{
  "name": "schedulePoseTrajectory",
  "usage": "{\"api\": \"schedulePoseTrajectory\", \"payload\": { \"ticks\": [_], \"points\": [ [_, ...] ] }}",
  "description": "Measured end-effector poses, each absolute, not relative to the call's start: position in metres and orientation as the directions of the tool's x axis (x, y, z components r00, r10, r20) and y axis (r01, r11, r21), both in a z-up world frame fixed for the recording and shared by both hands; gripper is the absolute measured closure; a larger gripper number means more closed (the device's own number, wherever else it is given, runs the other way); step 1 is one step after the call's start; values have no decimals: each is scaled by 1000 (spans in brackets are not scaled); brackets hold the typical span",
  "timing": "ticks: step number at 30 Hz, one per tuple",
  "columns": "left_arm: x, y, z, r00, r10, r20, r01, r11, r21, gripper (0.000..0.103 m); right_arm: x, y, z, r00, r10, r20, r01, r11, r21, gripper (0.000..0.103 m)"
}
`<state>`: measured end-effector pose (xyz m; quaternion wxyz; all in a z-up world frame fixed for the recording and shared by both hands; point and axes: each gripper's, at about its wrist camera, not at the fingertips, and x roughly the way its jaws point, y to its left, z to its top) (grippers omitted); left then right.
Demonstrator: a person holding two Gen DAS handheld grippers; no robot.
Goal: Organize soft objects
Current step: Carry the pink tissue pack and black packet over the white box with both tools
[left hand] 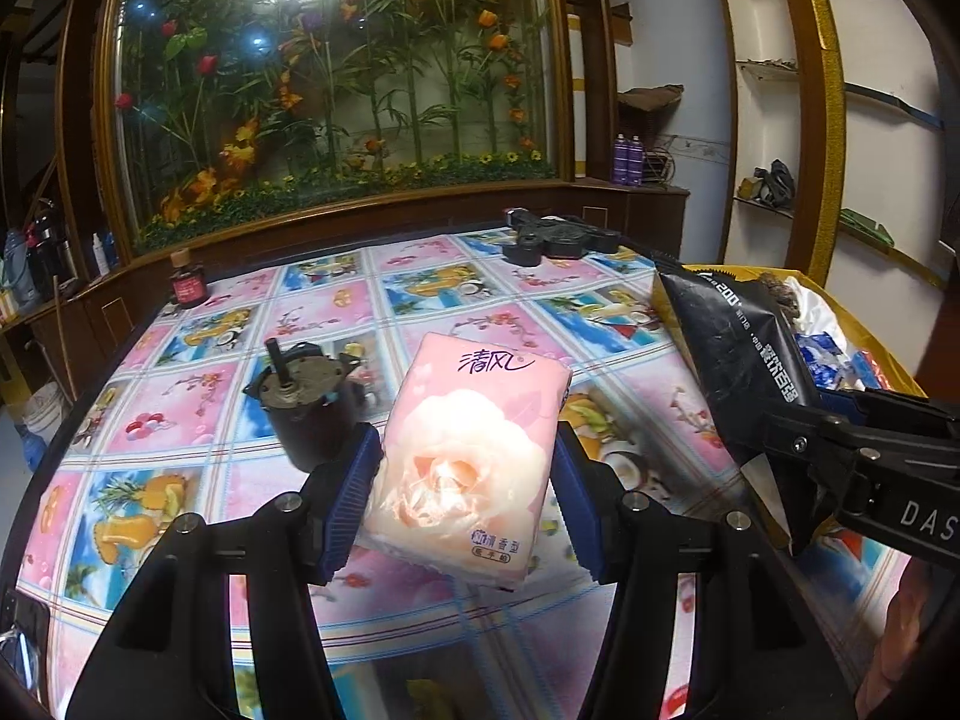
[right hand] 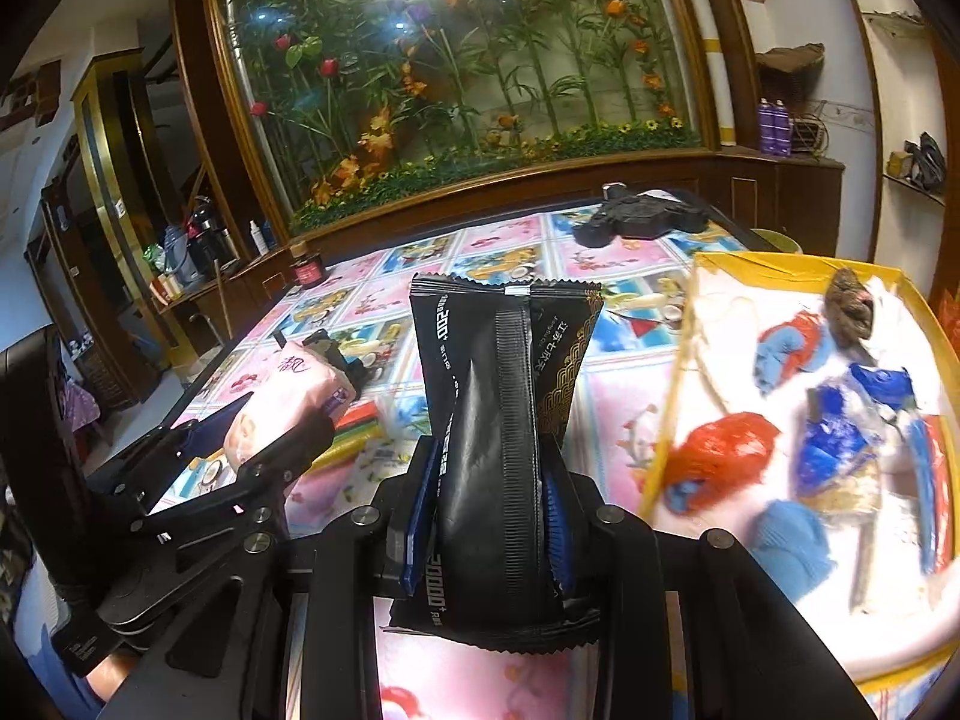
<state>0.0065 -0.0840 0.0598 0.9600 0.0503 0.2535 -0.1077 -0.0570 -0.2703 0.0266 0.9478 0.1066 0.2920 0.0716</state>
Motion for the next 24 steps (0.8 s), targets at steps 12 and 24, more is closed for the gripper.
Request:
{"api": "schedulePoseTrajectory", "payload": {
  "ticks": [12, 24],
  "points": [
    [-2, -106, 64, 836, -236, -495, 270, 963, -4, 47, -104, -289, 43, 839, 153, -522, -25, 970, 244, 72],
    [-16, -142, 68, 816, -308, -489, 346, 938, -13, 47, -139, -322, 52, 849, 109, -517, 32, 966, 256, 72]
  ]
}}
